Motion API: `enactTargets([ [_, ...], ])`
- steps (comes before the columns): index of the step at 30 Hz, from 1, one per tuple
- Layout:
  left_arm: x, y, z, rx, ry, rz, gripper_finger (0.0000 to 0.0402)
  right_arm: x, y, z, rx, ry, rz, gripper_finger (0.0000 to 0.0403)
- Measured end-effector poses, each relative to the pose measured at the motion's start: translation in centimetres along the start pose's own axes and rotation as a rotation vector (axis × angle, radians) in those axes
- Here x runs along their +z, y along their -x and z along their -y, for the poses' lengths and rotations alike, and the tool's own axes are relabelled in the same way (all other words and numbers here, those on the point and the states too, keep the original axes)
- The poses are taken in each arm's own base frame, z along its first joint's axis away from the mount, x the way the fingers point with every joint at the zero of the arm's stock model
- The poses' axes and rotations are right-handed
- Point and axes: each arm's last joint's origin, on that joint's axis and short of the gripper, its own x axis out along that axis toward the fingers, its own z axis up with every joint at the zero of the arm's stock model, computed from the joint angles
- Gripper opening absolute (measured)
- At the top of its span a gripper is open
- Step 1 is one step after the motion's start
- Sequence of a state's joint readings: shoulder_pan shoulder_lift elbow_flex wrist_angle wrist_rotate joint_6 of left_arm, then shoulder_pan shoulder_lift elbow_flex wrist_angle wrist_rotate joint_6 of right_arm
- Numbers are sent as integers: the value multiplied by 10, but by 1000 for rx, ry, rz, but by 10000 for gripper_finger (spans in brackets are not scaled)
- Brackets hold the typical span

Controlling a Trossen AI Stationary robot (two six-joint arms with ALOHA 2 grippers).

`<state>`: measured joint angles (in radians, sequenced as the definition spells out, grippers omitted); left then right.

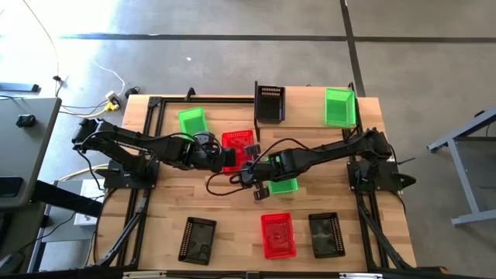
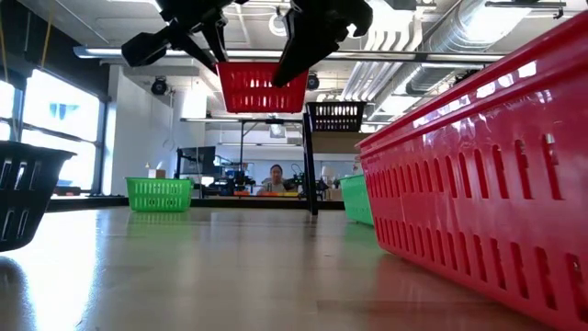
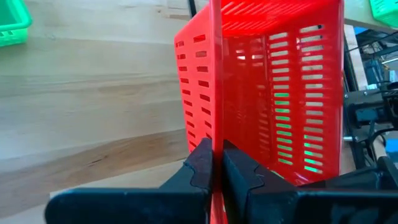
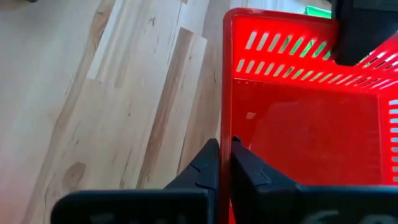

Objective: Stack baskets on shelf by color
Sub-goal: Put the left red bin on the shelf

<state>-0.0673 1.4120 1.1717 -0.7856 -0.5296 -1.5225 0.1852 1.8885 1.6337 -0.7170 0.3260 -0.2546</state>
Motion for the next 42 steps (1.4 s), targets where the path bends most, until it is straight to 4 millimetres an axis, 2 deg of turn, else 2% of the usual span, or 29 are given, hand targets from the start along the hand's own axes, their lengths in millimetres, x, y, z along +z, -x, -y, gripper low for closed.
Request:
enactTargets([
  [8, -1, 0, 0, 1, -31, -25, 44, -1, 0, 0, 13, -39, -5, 2],
  [18, 0, 1, 0, -11, -211, -53, 121, -1, -1, -1, 134, -196, 5, 0],
  [23, 6, -2, -1, -10, -321, -83, 150, -7, -1, -3, 155, -271, -55, 0],
  [28, 18, -7, -3, -20, -423, -139, 156, -14, 0, -4, 157, -345, -138, 0],
  [35, 37, -8, -7, -43, -544, -144, 156, -14, 1, -7, 189, -457, -160, 0],
  [42, 57, -7, -10, -38, -654, -106, 156, -11, 14, -11, 167, -547, -141, 0],
])
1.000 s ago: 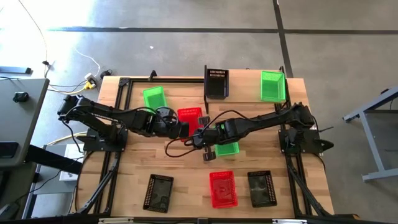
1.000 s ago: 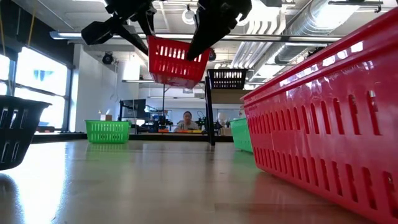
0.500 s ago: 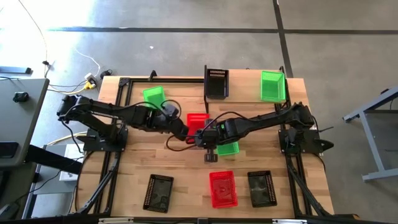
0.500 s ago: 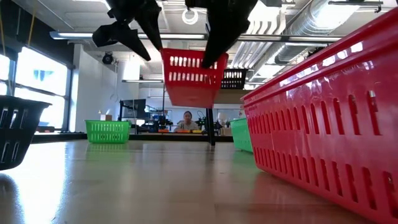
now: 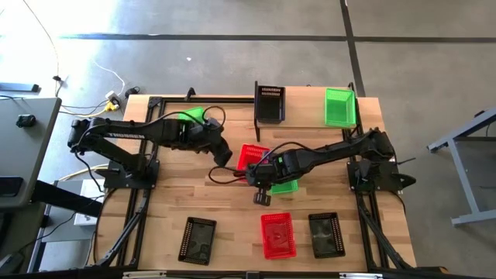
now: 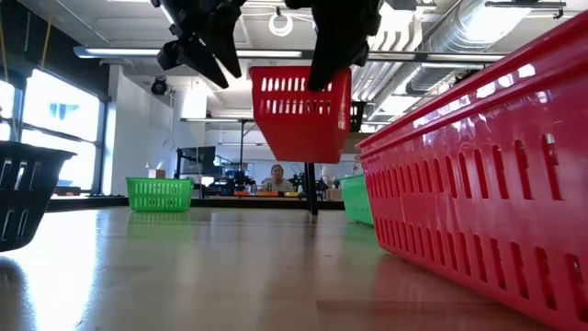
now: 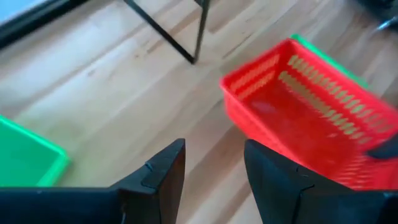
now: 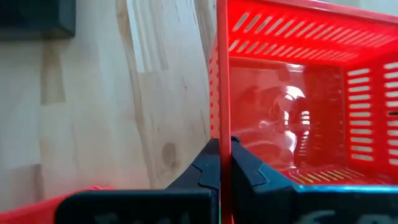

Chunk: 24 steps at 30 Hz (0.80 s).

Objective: Stack baskets on shelf by color
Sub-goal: Put the left red bin on the shelf

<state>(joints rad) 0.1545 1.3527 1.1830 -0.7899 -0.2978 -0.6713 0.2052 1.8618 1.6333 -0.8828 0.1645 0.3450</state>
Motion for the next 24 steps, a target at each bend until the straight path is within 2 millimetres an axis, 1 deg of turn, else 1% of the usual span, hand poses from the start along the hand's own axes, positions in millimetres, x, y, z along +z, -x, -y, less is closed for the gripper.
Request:
enactTargets([
  [7, 13, 2, -8, -2, -111, 9, 156, -1, 19, -2, -58, -100, 69, 0],
  [11, 18, 5, -9, -9, -159, 21, 156, 0, 26, -3, -48, -141, 95, 0],
  [18, 21, 11, -5, -96, -256, -5, 156, 1, 29, 0, -68, -177, 116, 0],
  [24, 23, 10, -9, -56, -225, 6, 156, 5, 32, -1, -13, -162, 150, 0],
])
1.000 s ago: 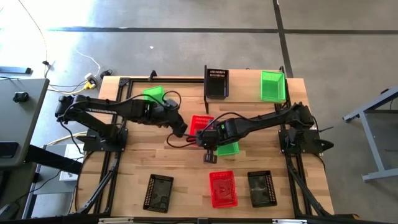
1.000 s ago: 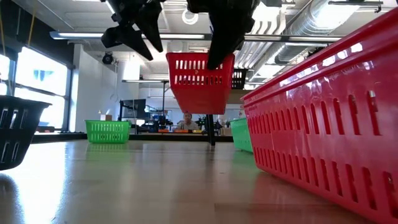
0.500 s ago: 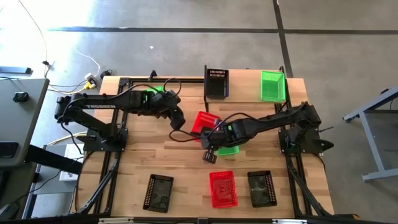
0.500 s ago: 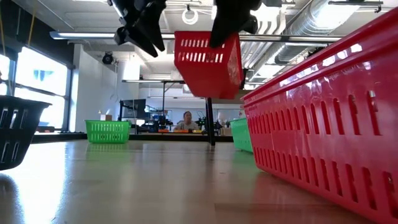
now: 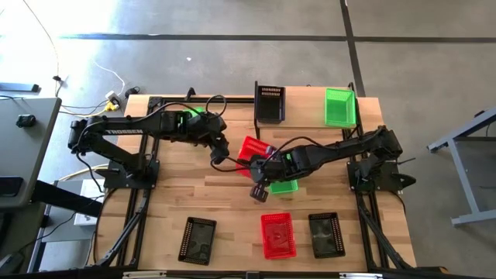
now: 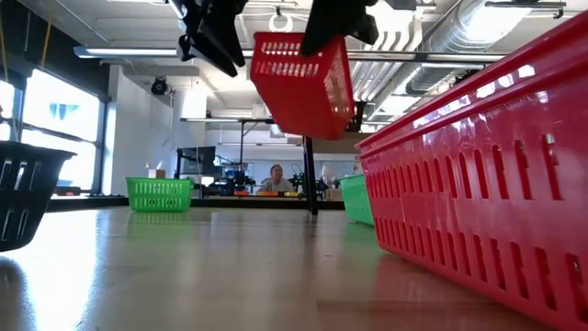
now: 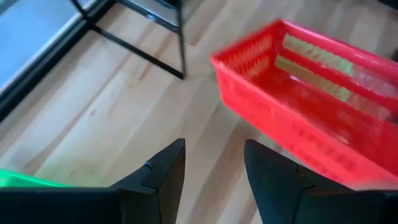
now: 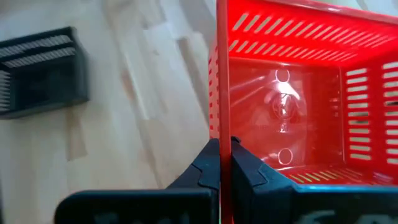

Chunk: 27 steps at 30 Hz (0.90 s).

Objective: Stack baskets on shelf by color
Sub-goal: Put the left red bin on the shelf

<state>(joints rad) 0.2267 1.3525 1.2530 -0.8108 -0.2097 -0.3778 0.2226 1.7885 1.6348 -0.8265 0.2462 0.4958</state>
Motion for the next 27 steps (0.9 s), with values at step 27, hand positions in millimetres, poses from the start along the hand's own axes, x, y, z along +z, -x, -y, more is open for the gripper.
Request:
enactTargets([
  [27, 7, -5, -30, 86, 22, -14, 156, -16, 83, 33, -279, 283, 22, 0],
])
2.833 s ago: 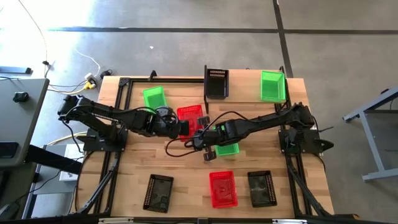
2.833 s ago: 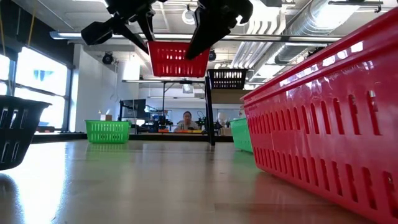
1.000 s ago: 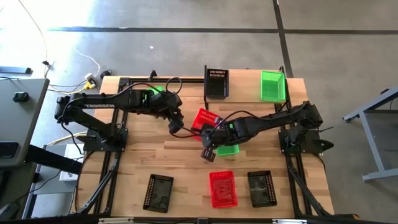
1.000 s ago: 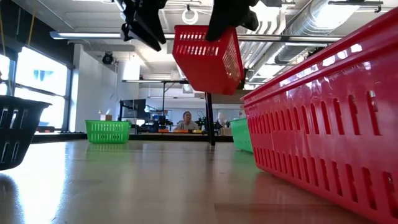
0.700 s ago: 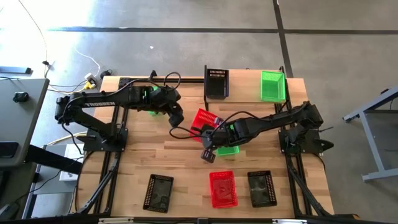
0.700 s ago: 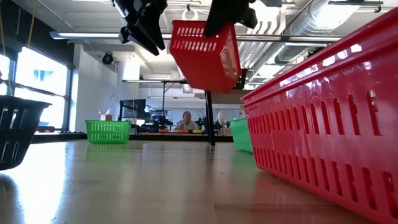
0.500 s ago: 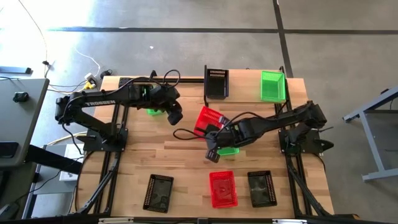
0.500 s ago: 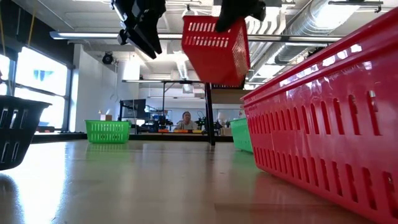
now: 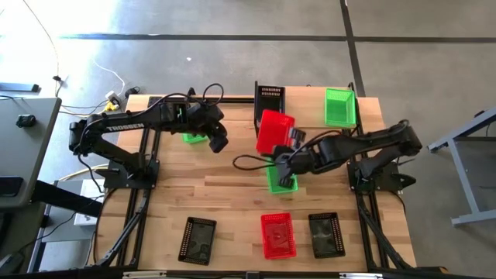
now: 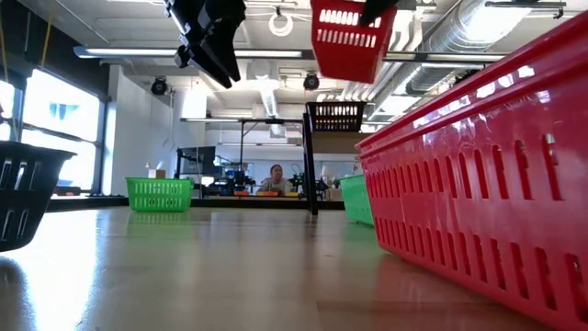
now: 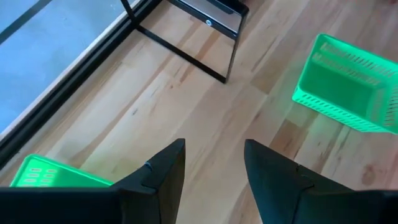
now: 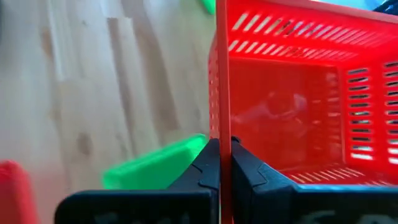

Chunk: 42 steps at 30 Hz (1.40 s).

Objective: Stack baskets on shelf by color
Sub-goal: Put the left red bin on the shelf

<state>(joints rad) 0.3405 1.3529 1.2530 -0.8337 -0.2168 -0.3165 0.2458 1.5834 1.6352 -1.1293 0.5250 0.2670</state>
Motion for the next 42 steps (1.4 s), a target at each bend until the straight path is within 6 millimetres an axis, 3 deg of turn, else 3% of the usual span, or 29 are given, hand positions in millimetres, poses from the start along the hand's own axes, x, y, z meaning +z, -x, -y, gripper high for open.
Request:
enactTargets([
  [11, 0, 0, 1, -22, 48, -7, 156, -20, 35, 67, -97, 133, -47, 0],
  [16, 0, 0, 1, -22, 51, -6, 156, -28, 39, 94, -135, 177, -81, 0],
  [30, 0, 0, 1, -15, 122, -4, 156, -91, 1, 130, -86, 204, -51, 0],
  [42, 0, 0, 1, -15, 148, -6, 156, -109, -32, 153, -36, 227, -89, 0],
])
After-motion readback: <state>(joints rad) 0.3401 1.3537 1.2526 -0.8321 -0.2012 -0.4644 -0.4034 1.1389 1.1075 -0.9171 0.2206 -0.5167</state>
